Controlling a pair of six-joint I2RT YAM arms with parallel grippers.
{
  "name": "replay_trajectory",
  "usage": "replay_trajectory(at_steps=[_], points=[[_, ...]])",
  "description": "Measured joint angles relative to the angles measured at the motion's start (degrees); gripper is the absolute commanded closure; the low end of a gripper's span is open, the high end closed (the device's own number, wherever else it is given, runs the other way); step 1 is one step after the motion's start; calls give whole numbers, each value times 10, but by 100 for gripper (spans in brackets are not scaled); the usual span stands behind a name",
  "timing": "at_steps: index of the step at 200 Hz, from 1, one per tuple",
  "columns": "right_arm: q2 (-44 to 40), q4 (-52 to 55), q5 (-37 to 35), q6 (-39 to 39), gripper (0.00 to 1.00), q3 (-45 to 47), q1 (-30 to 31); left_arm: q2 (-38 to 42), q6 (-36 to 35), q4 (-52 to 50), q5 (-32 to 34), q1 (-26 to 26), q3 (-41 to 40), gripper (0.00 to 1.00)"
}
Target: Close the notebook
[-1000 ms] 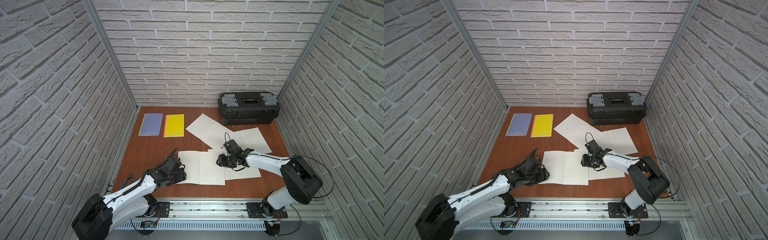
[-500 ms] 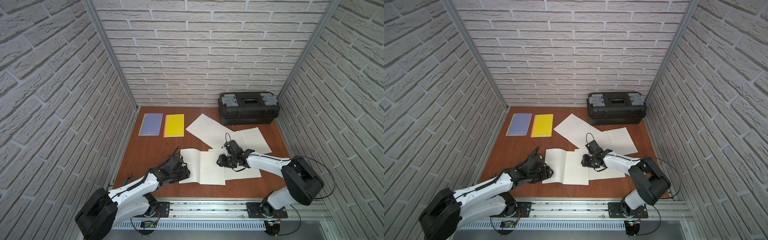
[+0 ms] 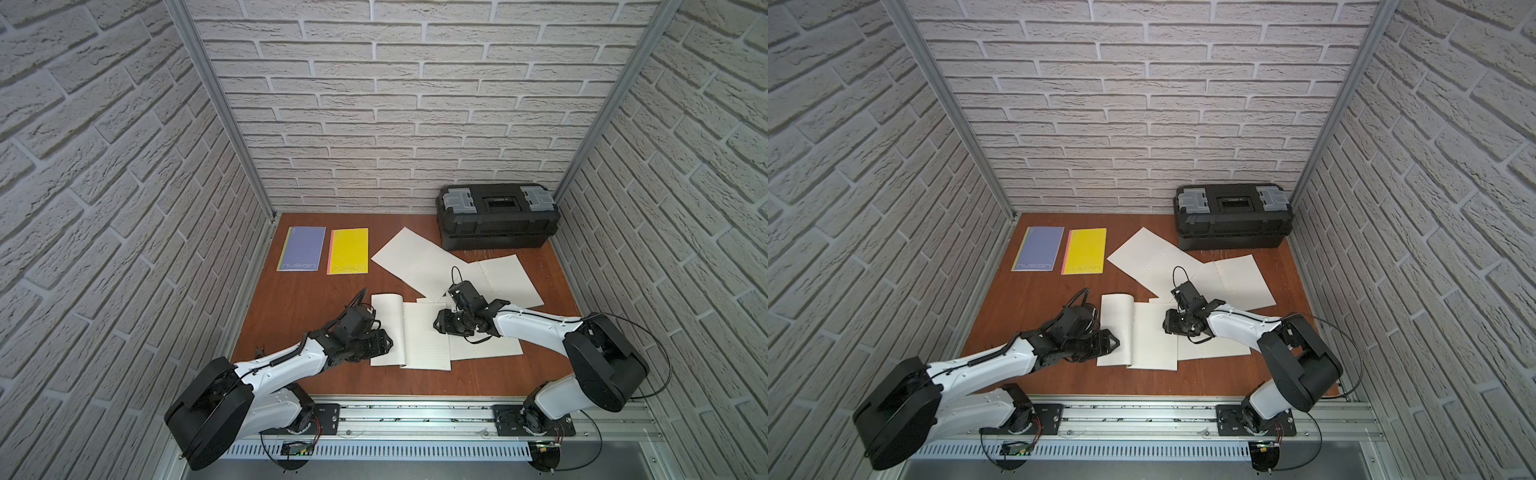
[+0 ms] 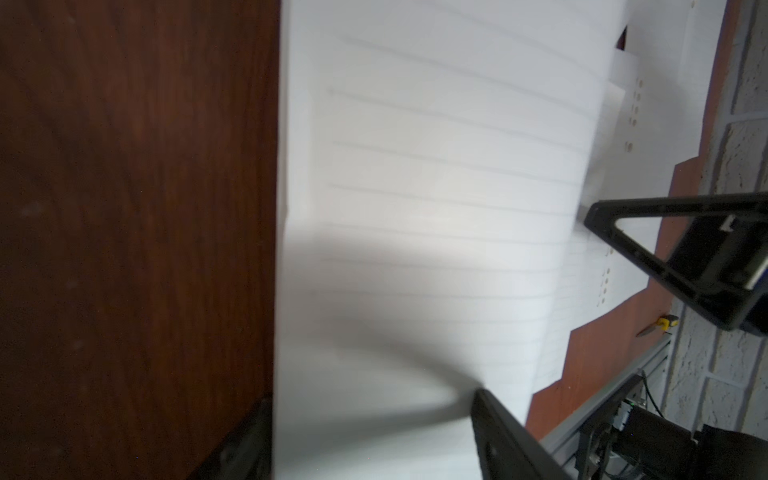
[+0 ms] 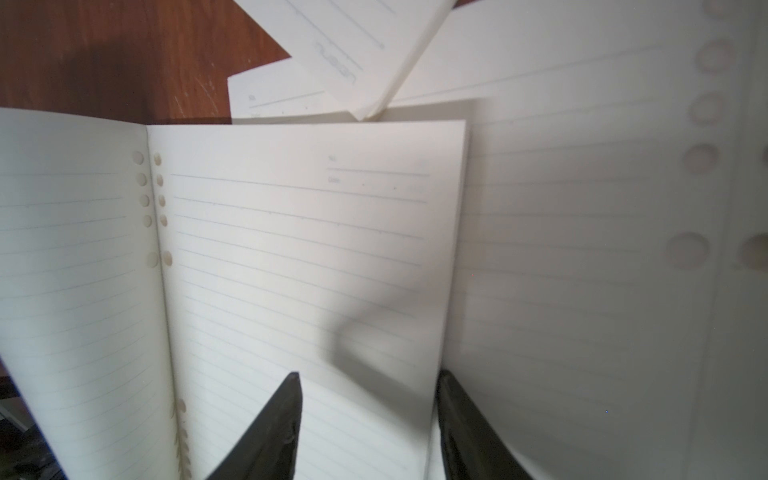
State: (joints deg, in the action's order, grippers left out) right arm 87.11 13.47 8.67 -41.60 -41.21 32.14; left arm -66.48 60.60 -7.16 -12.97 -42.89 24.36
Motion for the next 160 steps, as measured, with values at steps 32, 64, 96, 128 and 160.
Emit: replay_trajectory(at_steps=[32,64,96,128,160], points=[[0,0,0,0,47,0,0,11,-12,12,-21,-3,21,26],[0,0,0,0,47,0,0,26,-19,11,-28,-4,33,27],[0,0,0,0,47,0,0,39,-21,12,-34,-7,36,28],[0,0,0,0,47,0,0,46,-23,16,-45,-12,45,27],[-1,0,0,0,47,0,0,45,-30,20,-48,-22,73,27]])
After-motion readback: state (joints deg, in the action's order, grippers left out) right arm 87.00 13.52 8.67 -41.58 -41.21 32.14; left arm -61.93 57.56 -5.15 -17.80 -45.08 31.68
